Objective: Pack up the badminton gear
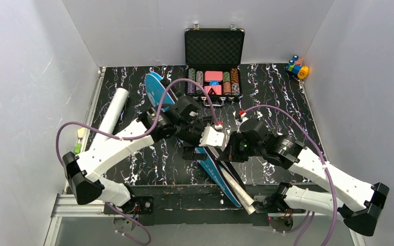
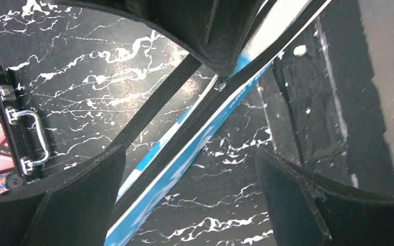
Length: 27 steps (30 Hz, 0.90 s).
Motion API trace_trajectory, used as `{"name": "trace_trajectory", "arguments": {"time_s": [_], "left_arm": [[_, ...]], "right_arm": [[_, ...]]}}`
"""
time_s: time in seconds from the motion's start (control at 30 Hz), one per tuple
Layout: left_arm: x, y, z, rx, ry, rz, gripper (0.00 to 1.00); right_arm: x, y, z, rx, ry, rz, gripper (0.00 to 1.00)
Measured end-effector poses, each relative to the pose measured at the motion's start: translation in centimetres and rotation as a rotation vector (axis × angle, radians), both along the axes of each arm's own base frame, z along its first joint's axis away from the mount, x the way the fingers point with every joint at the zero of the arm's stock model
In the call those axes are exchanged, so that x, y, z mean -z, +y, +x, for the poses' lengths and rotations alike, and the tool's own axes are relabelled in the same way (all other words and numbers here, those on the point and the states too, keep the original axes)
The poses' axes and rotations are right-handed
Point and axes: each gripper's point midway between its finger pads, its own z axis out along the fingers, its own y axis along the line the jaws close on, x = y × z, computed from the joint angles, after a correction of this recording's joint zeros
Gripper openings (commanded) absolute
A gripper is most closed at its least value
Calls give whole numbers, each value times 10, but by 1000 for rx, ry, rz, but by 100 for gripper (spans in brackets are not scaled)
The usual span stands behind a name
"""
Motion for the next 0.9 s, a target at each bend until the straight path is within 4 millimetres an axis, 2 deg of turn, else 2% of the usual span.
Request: {"name": "trace_trajectory", "arguments": {"time_s": [0.07, 0.27, 0.43, 0.7, 0.83, 0.9], "left_arm": [[10, -2, -2, 39, -36, 30, 98], [38, 4, 18, 54, -173, 75, 98], [42, 5, 21, 78, -205, 95, 97], [52, -4, 23, 111, -172, 123, 76], [58, -5, 19, 138, -126, 158, 61], [62, -3, 16, 150, -103, 176, 60]], "right_arm": [[-2, 2, -4, -14, -14, -8, 1], [-9, 7, -11, -39, -60, -23, 1], [-12, 7, -8, -30, -81, -26, 1], [-11, 8, -9, -31, -93, -39, 1], [-10, 7, -9, -30, -96, -45, 1], [-9, 7, -8, -28, -97, -47, 1]]}}
